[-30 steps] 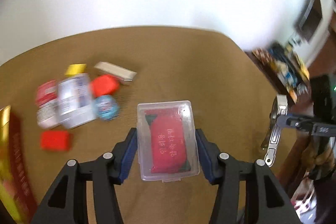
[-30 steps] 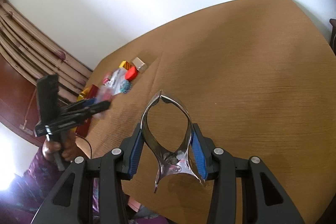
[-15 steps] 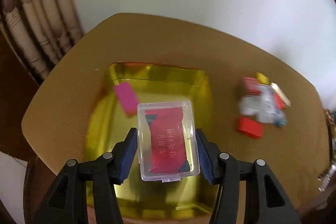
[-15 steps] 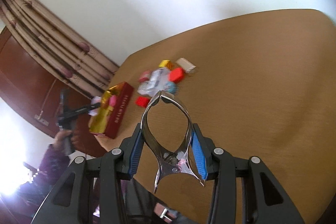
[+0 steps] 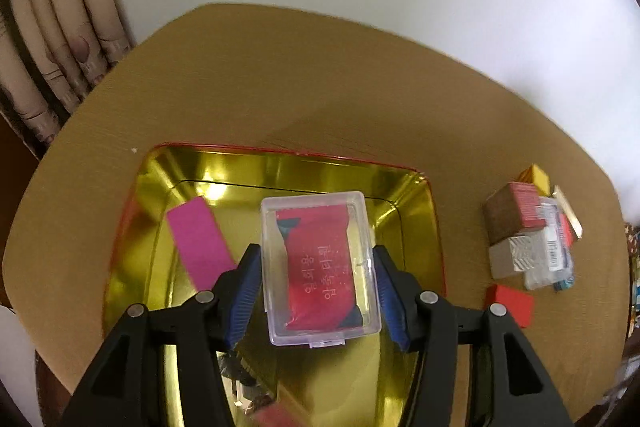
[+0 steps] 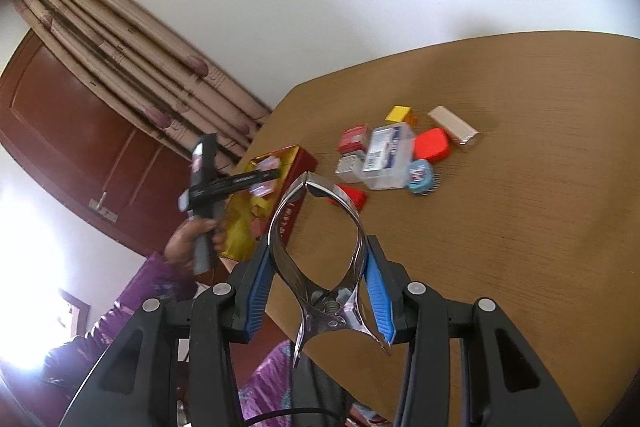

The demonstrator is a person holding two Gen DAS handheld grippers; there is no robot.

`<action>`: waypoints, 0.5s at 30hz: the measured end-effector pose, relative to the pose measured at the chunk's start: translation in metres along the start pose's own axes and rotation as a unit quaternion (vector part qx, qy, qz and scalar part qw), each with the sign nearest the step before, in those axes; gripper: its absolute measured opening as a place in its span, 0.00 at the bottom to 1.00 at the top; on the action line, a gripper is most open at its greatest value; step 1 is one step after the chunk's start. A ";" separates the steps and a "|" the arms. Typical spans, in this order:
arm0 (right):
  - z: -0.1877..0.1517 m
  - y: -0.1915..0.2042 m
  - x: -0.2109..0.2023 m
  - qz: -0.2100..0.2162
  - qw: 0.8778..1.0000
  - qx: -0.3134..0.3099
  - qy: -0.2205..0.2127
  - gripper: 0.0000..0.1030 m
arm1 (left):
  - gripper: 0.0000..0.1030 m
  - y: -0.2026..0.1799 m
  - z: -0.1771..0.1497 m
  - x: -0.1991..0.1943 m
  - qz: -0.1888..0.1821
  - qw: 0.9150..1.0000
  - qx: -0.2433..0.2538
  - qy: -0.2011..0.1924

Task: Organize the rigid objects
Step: 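Lower the clear box into the tin and open the left gripper while the right carries the clip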

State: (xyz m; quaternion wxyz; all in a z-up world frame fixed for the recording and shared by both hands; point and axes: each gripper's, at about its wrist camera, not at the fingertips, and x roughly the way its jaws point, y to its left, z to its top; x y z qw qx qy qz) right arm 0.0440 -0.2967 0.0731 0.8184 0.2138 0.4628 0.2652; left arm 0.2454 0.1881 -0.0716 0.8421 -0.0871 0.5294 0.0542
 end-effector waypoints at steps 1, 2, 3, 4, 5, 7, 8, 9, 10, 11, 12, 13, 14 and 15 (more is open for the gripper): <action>0.001 0.002 0.003 0.002 1.000 -0.001 0.002 0.40 | 0.54 -0.001 0.002 0.005 0.005 1.000 0.000 0.005; 0.001 0.004 0.006 0.005 1.000 -0.001 0.005 0.40 | 0.54 -0.002 0.004 0.011 0.012 1.000 0.003 0.010; 0.002 0.006 0.009 0.008 1.000 -0.001 0.008 0.40 | 0.54 -0.003 0.005 0.015 0.018 1.000 0.007 0.014; 0.002 0.007 0.012 0.010 1.000 -0.001 0.010 0.40 | 0.55 -0.003 0.006 0.019 0.027 0.999 0.010 0.022; 0.003 0.009 0.014 0.011 1.000 -0.001 0.011 0.40 | 0.55 -0.004 0.006 0.024 0.050 0.998 0.012 0.034; 0.005 0.012 0.019 0.016 1.000 0.000 0.016 0.40 | 0.55 -0.005 0.005 0.023 0.068 0.997 0.018 0.026; 0.005 0.014 0.021 0.018 1.000 0.001 0.017 0.40 | 0.55 -0.005 0.004 0.018 0.076 0.997 0.021 0.014; 0.006 0.016 0.024 0.020 1.000 0.001 0.019 0.40 | 0.56 -0.007 0.004 0.015 0.082 0.996 0.024 0.009; 0.008 0.020 0.028 0.022 1.000 -0.001 0.021 0.40 | 0.57 -0.009 0.004 0.012 0.085 0.996 0.029 0.009; 0.009 0.023 0.032 0.024 0.999 -0.003 0.024 0.40 | 0.57 -0.010 0.003 0.007 0.078 0.996 0.031 0.001; 0.010 0.026 0.034 0.028 0.999 -0.004 0.025 0.40 | 0.57 -0.009 0.001 -0.001 0.068 0.997 0.030 -0.014; 0.011 0.030 0.036 0.033 0.999 -0.005 0.027 0.40 | 0.57 -0.008 -0.002 -0.012 0.058 0.997 0.027 -0.032; 0.013 0.035 0.040 0.038 0.999 -0.007 0.029 0.40 | 0.57 -0.005 -0.004 -0.025 0.049 0.997 0.018 -0.052; 0.016 0.043 0.045 0.045 0.998 -0.011 0.032 0.40 | 0.57 -0.001 -0.007 -0.036 0.040 0.997 0.006 -0.063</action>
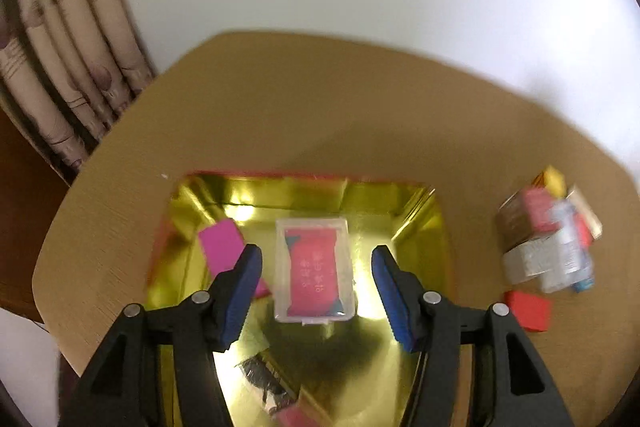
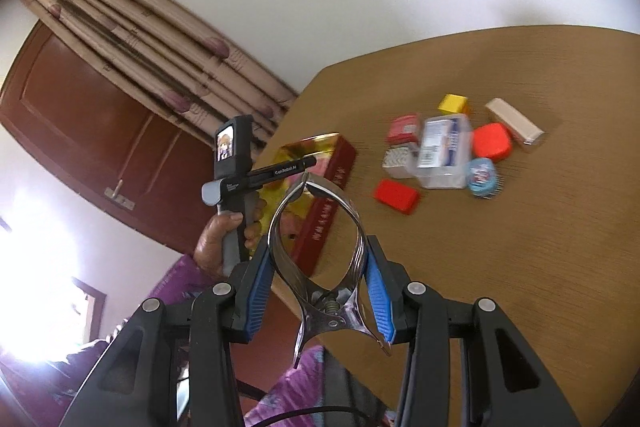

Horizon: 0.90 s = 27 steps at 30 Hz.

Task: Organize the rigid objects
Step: 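Lower the clear box into the tin and open the left gripper while the right carries the clip, then lower the metal clip into the tin and open the right gripper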

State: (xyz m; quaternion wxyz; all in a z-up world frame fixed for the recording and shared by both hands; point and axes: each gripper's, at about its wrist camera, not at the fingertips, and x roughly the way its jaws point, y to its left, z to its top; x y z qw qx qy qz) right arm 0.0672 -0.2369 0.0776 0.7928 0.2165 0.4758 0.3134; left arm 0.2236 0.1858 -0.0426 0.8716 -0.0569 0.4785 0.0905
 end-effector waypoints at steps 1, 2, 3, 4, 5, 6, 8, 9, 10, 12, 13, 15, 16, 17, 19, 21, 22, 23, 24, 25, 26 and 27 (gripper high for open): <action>0.004 0.006 0.005 0.006 1.000 -0.003 0.001 0.40 | 0.57 0.006 -0.003 -0.011 -0.009 1.000 -0.019 -0.010; 0.007 0.011 0.008 0.013 1.000 -0.004 0.002 0.40 | 0.57 0.018 -0.011 -0.028 -0.028 0.998 -0.054 -0.027; 0.014 0.020 0.016 0.026 1.000 -0.005 0.005 0.40 | 0.57 0.028 -0.019 -0.040 -0.047 0.995 -0.079 -0.038; 0.020 0.027 0.024 0.035 0.999 -0.007 0.008 0.40 | 0.57 0.037 -0.028 -0.053 -0.067 0.991 -0.103 -0.047; 0.024 0.032 0.030 0.042 0.999 -0.008 0.010 0.40 | 0.57 0.047 -0.040 -0.065 -0.080 0.988 -0.122 -0.055; 0.031 0.039 0.040 0.055 0.998 -0.006 0.015 0.40 | 0.57 0.056 -0.054 -0.078 -0.082 0.985 -0.137 -0.063; 0.044 0.051 0.066 0.081 0.996 0.001 0.031 0.40 | 0.59 0.068 -0.076 -0.096 -0.075 0.983 -0.148 -0.073; 0.048 0.055 0.077 0.089 0.995 0.005 0.037 0.40 | 0.59 0.075 -0.089 -0.104 -0.064 0.984 -0.150 -0.077; 0.053 0.058 0.090 0.095 0.994 0.012 0.044 0.40 | 0.59 0.079 -0.096 -0.108 -0.055 0.984 -0.151 -0.077; 0.062 0.060 0.124 0.110 0.991 0.032 0.064 0.40 | 0.59 0.089 -0.119 -0.116 -0.047 0.984 -0.153 -0.076; 0.065 0.060 0.139 0.109 0.991 0.040 0.072 0.40 | 0.59 0.090 -0.129 -0.123 -0.044 0.984 -0.155 -0.077; 0.071 0.056 0.175 0.095 0.990 0.057 0.092 0.40 | 0.59 0.099 -0.144 -0.126 -0.042 0.982 -0.162 -0.082; 0.073 0.053 0.185 0.089 0.989 0.063 0.099 0.40 | 0.59 0.099 -0.146 -0.127 -0.047 0.982 -0.164 -0.085; 0.074 0.049 0.199 0.079 0.989 0.072 0.106 0.40 | 0.59 0.101 -0.146 -0.130 -0.053 0.981 -0.162 -0.092; 0.077 0.043 0.225 0.059 0.988 0.079 0.118 0.40 | 0.59 0.097 -0.149 -0.134 -0.045 0.983 -0.145 -0.104; 0.082 0.037 0.245 0.036 0.988 0.082 0.125 0.40 | 0.59 0.089 -0.150 -0.134 -0.025 0.987 -0.118 -0.110; 0.084 0.034 0.254 0.021 0.988 0.079 0.127 0.40 | 0.59 0.086 -0.151 -0.134 -0.022 0.988 -0.108 -0.109; 0.086 0.032 0.260 0.011 0.989 0.078 0.129 0.40 | 0.59 0.085 -0.152 -0.133 -0.025 0.989 -0.101 -0.106; 0.088 0.028 0.269 -0.004 0.988 0.077 0.132 0.40 | 0.59 0.084 -0.152 -0.130 -0.029 0.989 -0.100 -0.102; 0.088 0.026 0.274 -0.011 0.988 0.075 0.134 0.40 | 0.59 0.084 -0.152 -0.128 -0.033 0.990 -0.099 -0.099; 0.089 0.023 0.279 -0.021 0.988 0.072 0.134 0.40 | 0.59 0.085 -0.152 -0.126 -0.036 0.990 -0.100 -0.095; 0.090 0.021 0.284 -0.033 0.988 0.067 0.135 0.41 | 0.59 0.087 -0.152 -0.123 -0.039 0.990 -0.104 -0.090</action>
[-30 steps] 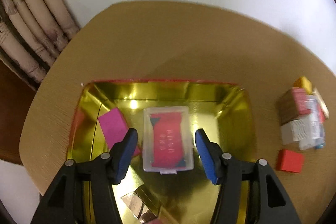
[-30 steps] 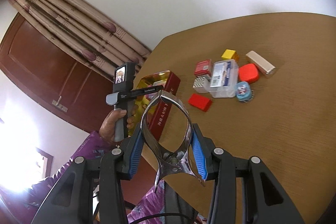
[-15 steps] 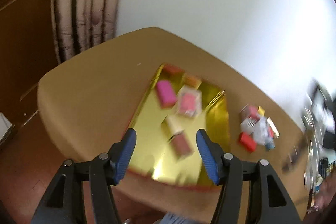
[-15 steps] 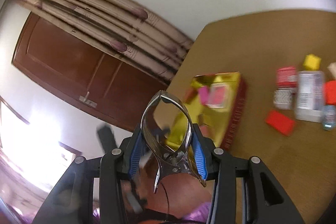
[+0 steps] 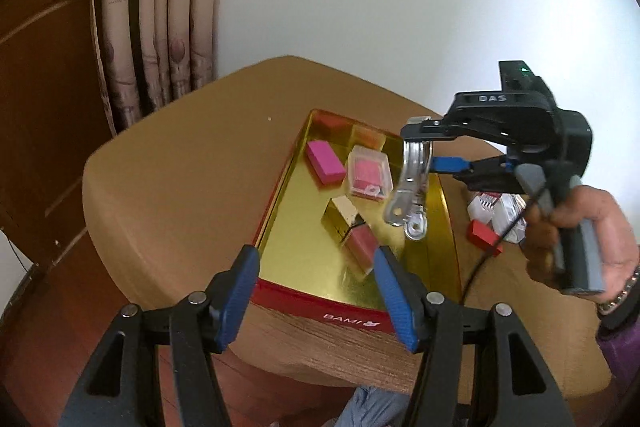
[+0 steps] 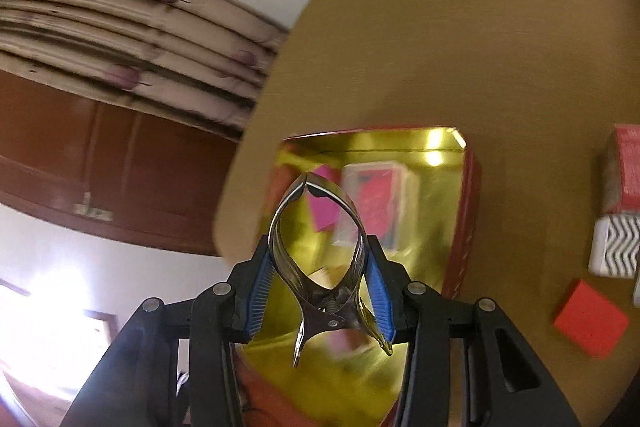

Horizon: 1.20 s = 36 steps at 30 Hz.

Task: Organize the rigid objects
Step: 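Lower the metal clip into the tin and open the right gripper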

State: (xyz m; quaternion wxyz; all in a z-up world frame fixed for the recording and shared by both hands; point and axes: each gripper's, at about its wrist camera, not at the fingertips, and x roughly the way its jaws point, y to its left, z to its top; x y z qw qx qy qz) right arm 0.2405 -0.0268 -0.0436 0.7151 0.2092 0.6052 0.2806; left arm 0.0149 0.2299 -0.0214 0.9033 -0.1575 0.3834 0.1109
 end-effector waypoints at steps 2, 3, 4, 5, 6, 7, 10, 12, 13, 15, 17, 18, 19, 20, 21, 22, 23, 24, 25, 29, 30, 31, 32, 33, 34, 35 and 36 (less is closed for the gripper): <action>0.004 -0.003 0.004 -0.012 1.000 -0.005 -0.003 0.43 | 0.59 0.004 0.000 0.005 -0.008 1.000 -0.011 0.007; 0.006 -0.005 0.006 -0.015 1.000 -0.003 -0.005 0.48 | 0.59 0.005 0.000 0.006 -0.012 1.000 -0.015 0.009; 0.008 -0.007 0.007 -0.015 1.000 0.000 -0.008 0.52 | 0.59 0.006 0.000 0.008 -0.016 1.000 -0.018 0.011; 0.009 -0.008 0.007 -0.014 1.000 0.001 -0.012 0.58 | 0.59 0.005 0.000 0.008 -0.017 1.000 -0.018 0.012; 0.011 -0.009 0.004 -0.015 1.000 -0.002 -0.021 0.59 | 0.59 0.003 -0.001 0.009 -0.015 1.000 -0.015 0.013; 0.010 -0.008 0.002 -0.019 0.999 -0.006 -0.027 0.59 | 0.59 0.001 -0.002 0.010 -0.010 1.000 -0.011 0.014; 0.007 -0.007 -0.020 0.001 0.998 -0.017 -0.061 0.60 | 0.59 -0.004 -0.004 0.009 -0.003 1.000 0.000 0.013; -0.008 -0.013 -0.052 0.024 0.994 -0.033 -0.103 0.60 | 0.59 -0.007 -0.004 0.008 -0.002 1.000 0.006 0.011; -0.019 -0.015 -0.068 0.013 0.992 -0.046 -0.119 0.61 | 0.59 -0.009 -0.005 0.006 -0.001 1.000 0.008 0.007; -0.052 -0.029 -0.105 -0.024 0.986 -0.076 -0.147 0.63 | 0.59 -0.012 -0.006 0.002 0.000 1.000 0.015 -0.002; -0.077 -0.046 -0.128 -0.076 0.980 -0.096 -0.160 0.64 | 0.59 -0.014 -0.006 0.000 0.000 1.000 0.020 -0.006; -0.095 -0.059 -0.140 -0.111 0.976 -0.102 -0.160 0.64 | 0.59 -0.016 -0.007 0.000 0.000 1.000 0.021 -0.006; -0.109 -0.071 -0.149 -0.132 0.973 -0.103 -0.160 0.64 | 0.59 -0.017 -0.008 0.000 0.000 1.000 0.022 -0.005; -0.123 -0.083 -0.158 -0.151 0.970 -0.102 -0.161 0.64 | 0.59 -0.019 -0.008 0.000 -0.002 1.000 0.023 -0.002; -0.141 -0.096 -0.167 -0.171 0.967 -0.102 -0.161 0.64 | 0.59 -0.021 -0.009 0.000 -0.002 1.000 0.024 -0.001; -0.150 -0.105 -0.171 -0.177 0.965 -0.106 -0.159 0.64 | 0.59 -0.022 -0.010 -0.001 -0.002 1.000 0.024 0.000; -0.156 -0.110 -0.173 -0.181 0.964 -0.112 -0.158 0.64 | 0.59 -0.025 -0.011 -0.001 -0.001 1.000 0.023 0.002; -0.163 -0.115 -0.175 -0.182 0.963 -0.123 -0.156 0.64 | 0.59 -0.026 -0.012 -0.001 -0.002 1.000 0.022 0.003; -0.164 -0.117 -0.175 -0.171 0.964 -0.135 -0.152 0.64 | 0.59 -0.028 -0.014 -0.002 -0.005 1.000 0.020 0.005; -0.148 -0.091 -0.158 -0.115 0.959 -0.232 -0.118 0.62 | 0.59 -0.046 -0.020 -0.007 -0.011 0.999 0.032 0.005; -0.138 -0.082 -0.147 -0.115 0.956 -0.248 -0.106 0.60 | 0.59 -0.051 -0.021 -0.008 -0.007 0.999 0.040 0.005; -0.131 -0.076 -0.139 -0.117 0.953 -0.265 -0.094 0.60 | 0.59 -0.055 -0.023 -0.009 -0.003 0.999 0.045 0.004; -0.123 -0.071 -0.130 -0.118 0.950 -0.280 -0.078 0.60 | 0.59 -0.059 -0.025 -0.010 0.000 0.999 0.048 0.002; -0.113 -0.068 -0.120 -0.122 0.946 -0.292 -0.062 0.60 | 0.59 -0.061 -0.026 -0.011 0.000 0.999 0.049 0.000; -0.107 -0.066 -0.112 -0.128 0.944 -0.301 -0.051 0.59 | 0.59 -0.063 -0.027 -0.012 -0.002 0.999 0.050 -0.003; -0.100 -0.065 -0.104 -0.132 0.941 -0.308 -0.039 0.59 | 0.59 -0.064 -0.027 -0.013 -0.003 0.999 0.052 -0.008; -0.093 -0.065 -0.096 -0.133 0.940 -0.313 -0.027 0.59 | 0.59 -0.065 -0.026 -0.014 0.000 0.998 0.056 -0.010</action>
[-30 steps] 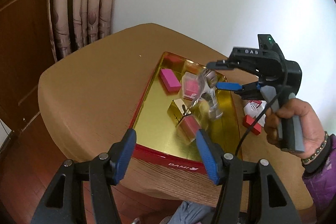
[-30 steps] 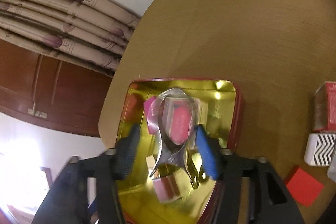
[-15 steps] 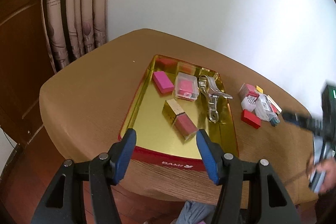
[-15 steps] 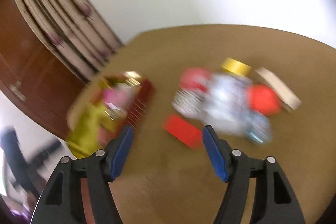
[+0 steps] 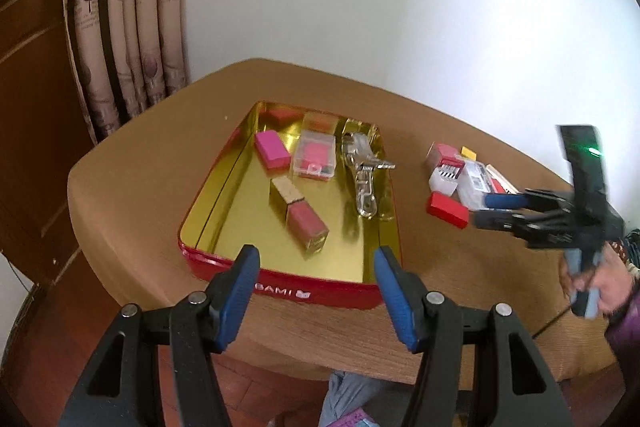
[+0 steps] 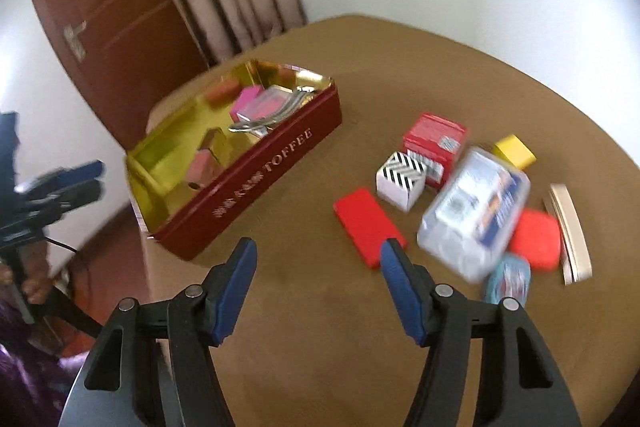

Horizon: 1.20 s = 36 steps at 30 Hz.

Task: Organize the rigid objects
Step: 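Lower the metal clip into the tin and open the right gripper, then grasp the red block with the right gripper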

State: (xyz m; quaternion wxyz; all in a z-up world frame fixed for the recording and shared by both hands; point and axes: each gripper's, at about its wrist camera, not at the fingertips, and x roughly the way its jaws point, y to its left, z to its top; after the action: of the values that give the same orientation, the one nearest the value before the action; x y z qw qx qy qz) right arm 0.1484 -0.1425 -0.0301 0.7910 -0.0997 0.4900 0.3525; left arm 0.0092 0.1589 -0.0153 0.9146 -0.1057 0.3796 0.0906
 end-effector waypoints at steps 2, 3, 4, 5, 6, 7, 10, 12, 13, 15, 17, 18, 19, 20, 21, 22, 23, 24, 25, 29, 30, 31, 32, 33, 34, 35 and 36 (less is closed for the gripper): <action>0.006 0.001 0.013 -0.011 1.000 -0.020 0.020 0.58 | 0.59 0.000 0.001 0.000 0.012 1.000 0.007 -0.008; 0.008 0.002 0.017 -0.015 0.999 -0.028 0.029 0.57 | 0.59 0.000 0.001 0.001 0.015 1.000 0.008 -0.009; 0.011 0.002 0.024 -0.016 0.998 -0.035 0.040 0.57 | 0.60 0.001 0.001 0.002 0.015 1.000 0.008 -0.006; 0.013 0.001 0.029 -0.020 0.998 -0.039 0.046 0.54 | 0.60 0.002 0.001 0.005 0.013 1.000 0.007 -0.001; 0.016 0.000 0.037 -0.037 0.996 -0.047 0.061 0.54 | 0.60 0.003 0.000 0.008 0.007 1.000 0.005 0.007; 0.014 -0.003 0.038 -0.042 0.995 -0.050 0.069 0.54 | 0.60 0.004 0.000 0.011 0.004 1.000 0.004 0.013; 0.015 -0.011 0.055 -0.048 0.992 -0.051 0.105 0.50 | 0.60 0.007 -0.002 0.017 -0.004 1.000 0.000 0.029; 0.015 -0.014 0.061 -0.049 0.991 -0.052 0.115 0.48 | 0.60 0.008 -0.002 0.018 -0.007 1.000 -0.005 0.030; 0.016 -0.014 0.062 -0.048 0.990 -0.049 0.120 0.47 | 0.60 0.008 -0.002 0.018 -0.008 1.000 -0.006 0.030; 0.016 -0.015 0.061 -0.058 0.989 -0.048 0.125 0.33 | 0.60 0.008 -0.003 0.018 -0.007 1.000 -0.006 0.029; 0.017 -0.016 0.062 -0.066 0.990 -0.034 0.122 0.27 | 0.60 0.006 -0.003 0.018 -0.002 1.000 -0.002 0.028; 0.014 -0.018 0.059 -0.069 0.991 -0.018 0.117 0.27 | 0.60 0.006 -0.003 0.017 -0.001 1.000 -0.001 0.027; 0.008 -0.020 0.053 -0.073 0.991 0.001 0.109 0.27 | 0.60 0.005 -0.003 0.016 0.001 1.000 0.000 0.025; -0.001 -0.023 0.045 -0.072 0.992 0.019 0.099 0.27 | 0.60 0.005 -0.003 0.015 0.000 1.000 0.001 0.021; -0.010 -0.025 0.037 -0.068 0.993 0.035 0.091 0.27 | 0.60 0.004 -0.003 0.013 -0.002 1.000 0.002 0.018; -0.024 -0.028 0.024 -0.061 0.994 0.056 0.076 0.27 | 0.60 0.003 -0.004 0.012 -0.004 1.000 0.004 0.015; -0.034 -0.028 0.015 -0.055 0.994 0.072 0.067 0.27 | 0.60 0.002 -0.003 0.011 -0.006 1.000 0.006 0.013; -0.050 -0.032 0.001 -0.050 0.993 0.095 0.054 0.27 | 0.60 0.000 -0.004 0.009 -0.009 1.000 0.009 0.011; -0.069 -0.036 -0.014 -0.061 0.991 0.113 0.042 0.27 | 0.60 -0.002 -0.004 0.008 -0.014 1.000 0.013 0.010; -0.131 -0.062 -0.065 -0.098 0.979 0.180 0.013 0.27 | 0.60 -0.027 -0.007 0.009 -0.084 0.995 0.040 0.031; -0.146 -0.070 -0.077 -0.117 0.974 0.193 0.011 0.27 | 0.60 -0.034 -0.007 0.009 -0.102 0.993 0.047 0.039; -0.162 -0.082 -0.088 -0.125 0.969 0.215 0.006 0.27 | 0.60 -0.046 -0.008 0.010 -0.123 0.990 0.058 0.048; -0.175 -0.095 -0.097 -0.139 0.962 0.236 -0.001 0.27 | 0.60 -0.059 -0.008 0.011 -0.141 0.986 0.073 0.057; -0.186 -0.106 -0.105 -0.154 0.956 0.250 -0.006 0.27 | 0.60 -0.072 -0.007 0.013 -0.159 0.981 0.087 0.067; -0.193 -0.115 -0.112 -0.161 0.953 0.258 -0.012 0.27 | 0.60 -0.084 -0.006 0.016 -0.176 0.976 0.097 0.078; -0.200 -0.123 -0.119 -0.166 0.948 0.270 -0.023 0.27 | 0.60 -0.100 -0.005 0.022 -0.196 0.971 0.106 0.090; -0.206 -0.130 -0.125 -0.175 0.943 0.281 -0.033 0.27 | 0.60 -0.109 -0.003 0.025 -0.207 0.968 0.107 0.095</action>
State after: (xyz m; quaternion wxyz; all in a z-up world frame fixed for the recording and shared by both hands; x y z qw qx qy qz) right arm 0.0542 -0.3989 -0.0514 0.8516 0.0543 0.5180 0.0599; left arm 0.0516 0.0556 -0.0214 0.8792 -0.0916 0.4421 -0.1521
